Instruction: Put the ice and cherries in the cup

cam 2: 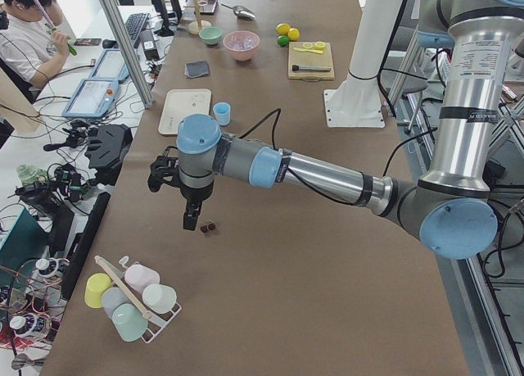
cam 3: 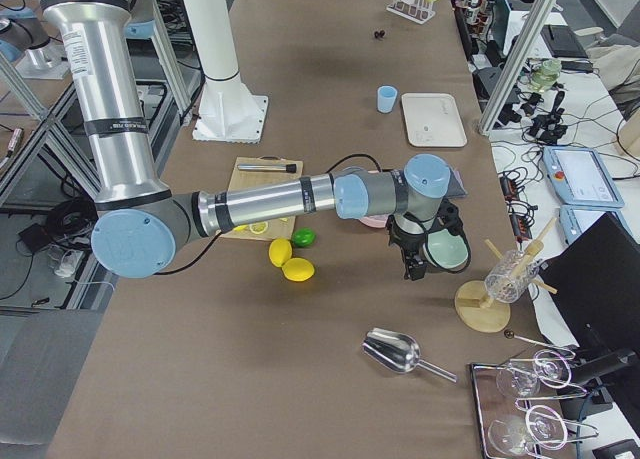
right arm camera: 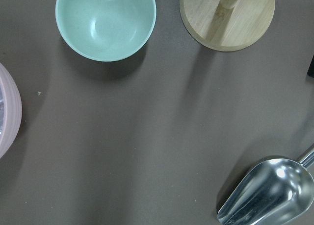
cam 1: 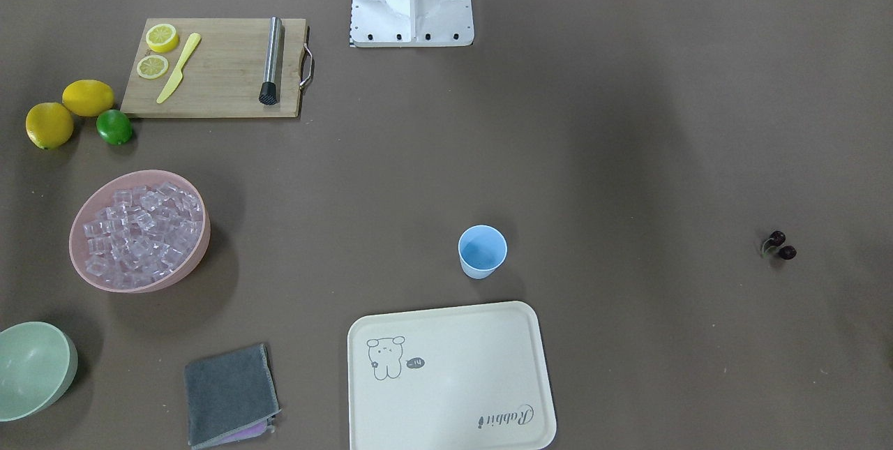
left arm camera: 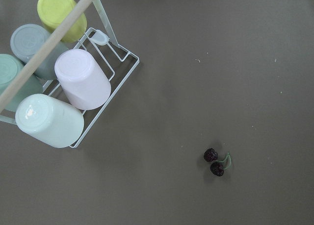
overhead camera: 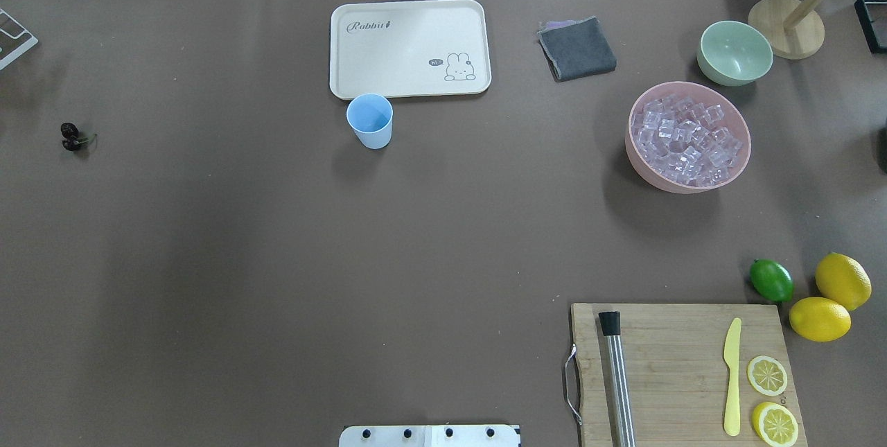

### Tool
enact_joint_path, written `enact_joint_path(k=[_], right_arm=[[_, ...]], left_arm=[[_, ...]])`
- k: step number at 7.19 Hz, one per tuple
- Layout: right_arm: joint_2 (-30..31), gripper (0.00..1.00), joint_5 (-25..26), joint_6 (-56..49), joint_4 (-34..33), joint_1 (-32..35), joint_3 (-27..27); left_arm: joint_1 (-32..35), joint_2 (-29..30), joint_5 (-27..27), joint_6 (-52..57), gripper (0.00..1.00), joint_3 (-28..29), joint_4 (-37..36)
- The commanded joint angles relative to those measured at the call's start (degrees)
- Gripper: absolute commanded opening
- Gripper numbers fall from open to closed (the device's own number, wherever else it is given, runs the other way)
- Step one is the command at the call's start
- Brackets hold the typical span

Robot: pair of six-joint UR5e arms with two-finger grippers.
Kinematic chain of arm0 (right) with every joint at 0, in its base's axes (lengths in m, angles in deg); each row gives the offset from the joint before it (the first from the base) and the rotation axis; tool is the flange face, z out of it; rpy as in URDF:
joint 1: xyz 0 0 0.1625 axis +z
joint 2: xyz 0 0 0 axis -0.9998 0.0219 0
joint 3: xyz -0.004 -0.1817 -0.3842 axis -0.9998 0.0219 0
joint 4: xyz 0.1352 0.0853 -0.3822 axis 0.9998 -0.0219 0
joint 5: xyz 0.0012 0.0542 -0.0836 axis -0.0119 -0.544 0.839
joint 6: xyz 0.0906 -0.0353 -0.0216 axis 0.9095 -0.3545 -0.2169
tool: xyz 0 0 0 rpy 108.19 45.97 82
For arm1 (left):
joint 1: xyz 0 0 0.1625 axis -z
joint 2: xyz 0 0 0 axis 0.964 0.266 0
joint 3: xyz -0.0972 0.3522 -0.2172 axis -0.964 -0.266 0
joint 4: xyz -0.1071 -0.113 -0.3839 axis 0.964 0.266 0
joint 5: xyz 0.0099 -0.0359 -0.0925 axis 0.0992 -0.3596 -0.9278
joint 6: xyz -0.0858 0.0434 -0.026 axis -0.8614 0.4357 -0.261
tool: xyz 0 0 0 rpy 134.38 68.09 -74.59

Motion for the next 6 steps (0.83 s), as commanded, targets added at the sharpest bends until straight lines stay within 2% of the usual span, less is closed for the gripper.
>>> enact_joint_path(k=[1, 4, 6], right_arm=[[0.1, 0.99, 0.0, 0.0, 0.0, 0.0, 0.0], [0.0, 0.99, -0.1, 0.1, 0.0, 0.0, -0.3], [0.1, 0.99, -3.8, 0.9, 0.0, 0.0, -1.6]], left_arm=[[0.1, -0.5, 0.0, 0.1, 0.98, -0.6, 0.0], [0.2, -0.7, 0.0, 0.1, 0.98, -0.3, 0.0], [0.2, -1.2, 0.0, 0.1, 0.98, -0.6, 0.1]])
